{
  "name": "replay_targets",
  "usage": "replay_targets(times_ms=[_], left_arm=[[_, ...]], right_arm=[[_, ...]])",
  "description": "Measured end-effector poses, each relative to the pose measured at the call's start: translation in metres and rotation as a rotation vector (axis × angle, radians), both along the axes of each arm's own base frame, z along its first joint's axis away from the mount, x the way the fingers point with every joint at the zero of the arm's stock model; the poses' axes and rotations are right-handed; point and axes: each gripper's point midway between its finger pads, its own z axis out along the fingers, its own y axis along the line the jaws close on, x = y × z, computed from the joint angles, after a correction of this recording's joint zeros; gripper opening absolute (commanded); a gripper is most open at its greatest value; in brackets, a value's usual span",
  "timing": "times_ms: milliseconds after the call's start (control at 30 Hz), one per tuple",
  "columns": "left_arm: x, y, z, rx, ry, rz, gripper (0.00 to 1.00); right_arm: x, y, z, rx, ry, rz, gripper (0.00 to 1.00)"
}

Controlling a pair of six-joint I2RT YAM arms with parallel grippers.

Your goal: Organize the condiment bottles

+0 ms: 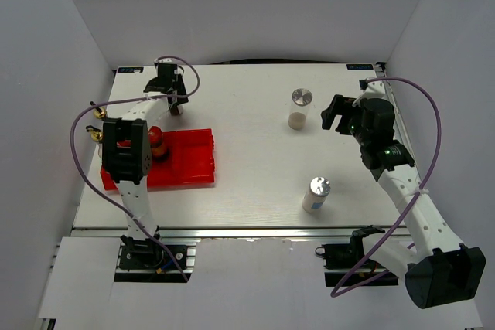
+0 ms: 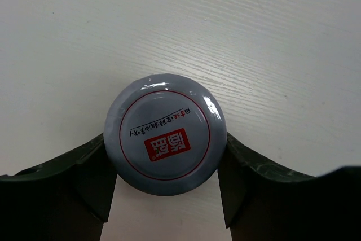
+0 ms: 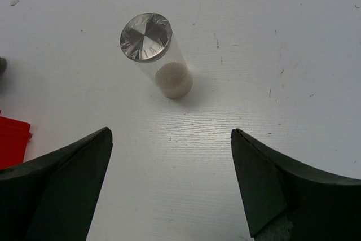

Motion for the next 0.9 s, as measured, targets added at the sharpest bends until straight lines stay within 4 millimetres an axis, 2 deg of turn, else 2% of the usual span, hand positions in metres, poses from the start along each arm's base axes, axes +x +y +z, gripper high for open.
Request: replay_targets(times_ms=[100,167,233,367,433,467,500,567,767,833,900], left_arm=[[-0.009,-0.015,0.032,0.007,-0.049,-0.026,0.12],[-0.019,-0.032,0.066,0.013,-0.108,-0.055,0.13],[-0.034,-0.053,0.109,0.005,-0.193,-0.091,0.14],[-0.074,-0.090,0.194,-0.056,-0.379,-0.161,0.15],[-0.098,-0.098,0.220,-0.105,-0.452,-0.166,0.16],[-0.109,-0.098,0.224,-0.123,-0.467,-0.162,0.15],[-0.120,-0.096,0.226,-0.137,-0.478,-0.152,0.15],[-0.141,-0.088,0.214,-0.156,-0.466,-0.113,0.15],[-0.212,-0.047,0.126,-0.132,-0.291,0.058,0.12],[-0.235,-0.032,0.107,-0.109,-0.239,0.112,0.12],[-0.253,-0.019,0.102,-0.101,-0.229,0.161,0.12]], right_arm=[[-0.001,0.002,0.000,0.004,0.000,0.011,0.89],[-0.001,0.003,0.001,0.007,-0.002,0.018,0.89],[-0.003,0.004,0.004,0.012,-0.010,0.026,0.89],[-0.008,0.006,0.014,0.024,-0.038,0.041,0.89],[-0.010,0.007,0.019,0.030,-0.052,0.049,0.89],[-0.011,0.007,0.021,0.032,-0.057,0.053,0.89],[-0.012,0.008,0.022,0.035,-0.061,0.056,0.89],[-0.014,0.009,0.024,0.040,-0.066,0.062,0.89],[-0.017,0.014,0.026,0.058,-0.068,0.090,0.89],[-0.017,0.016,0.026,0.065,-0.068,0.098,0.89],[-0.018,0.018,0.027,0.072,-0.067,0.106,0.90]])
